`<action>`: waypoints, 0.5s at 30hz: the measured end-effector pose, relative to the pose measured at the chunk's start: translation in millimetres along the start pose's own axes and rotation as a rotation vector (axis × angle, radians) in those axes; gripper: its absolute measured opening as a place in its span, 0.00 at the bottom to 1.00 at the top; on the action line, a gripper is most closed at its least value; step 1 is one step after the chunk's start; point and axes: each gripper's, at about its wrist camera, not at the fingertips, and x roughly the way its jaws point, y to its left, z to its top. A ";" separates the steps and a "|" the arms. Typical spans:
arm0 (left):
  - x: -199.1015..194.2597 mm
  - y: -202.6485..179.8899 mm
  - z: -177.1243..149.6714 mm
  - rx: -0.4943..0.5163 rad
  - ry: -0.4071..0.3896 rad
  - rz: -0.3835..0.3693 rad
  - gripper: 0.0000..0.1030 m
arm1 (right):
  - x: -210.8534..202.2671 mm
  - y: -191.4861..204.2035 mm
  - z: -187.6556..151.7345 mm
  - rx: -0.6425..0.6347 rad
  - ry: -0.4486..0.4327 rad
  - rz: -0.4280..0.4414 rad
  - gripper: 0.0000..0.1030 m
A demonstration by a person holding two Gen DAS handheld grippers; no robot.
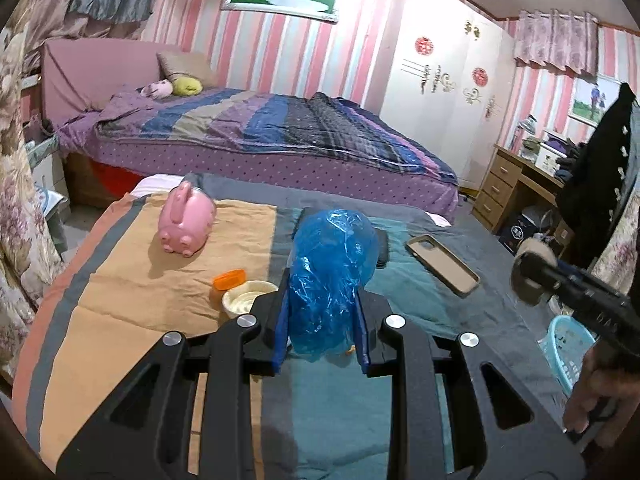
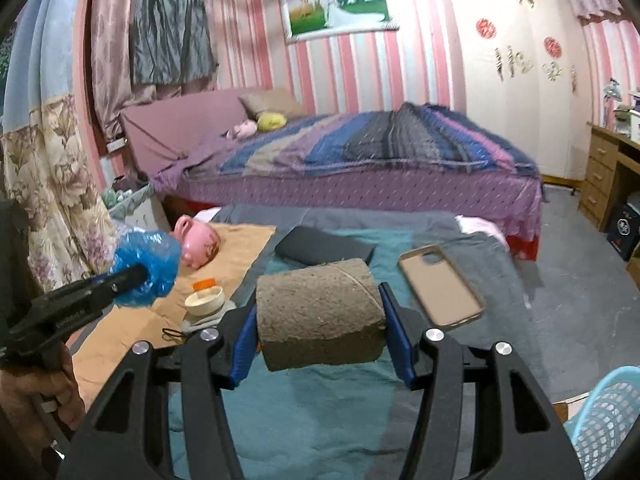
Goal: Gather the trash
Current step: 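Carry the blue bag and brown tube in both grippers to the wastebasket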
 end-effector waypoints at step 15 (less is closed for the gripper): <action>-4.9 -40.5 -4.8 0.061 -0.009 -0.028 0.24 | -63.9 -53.9 0.9 0.084 -0.100 -0.133 0.53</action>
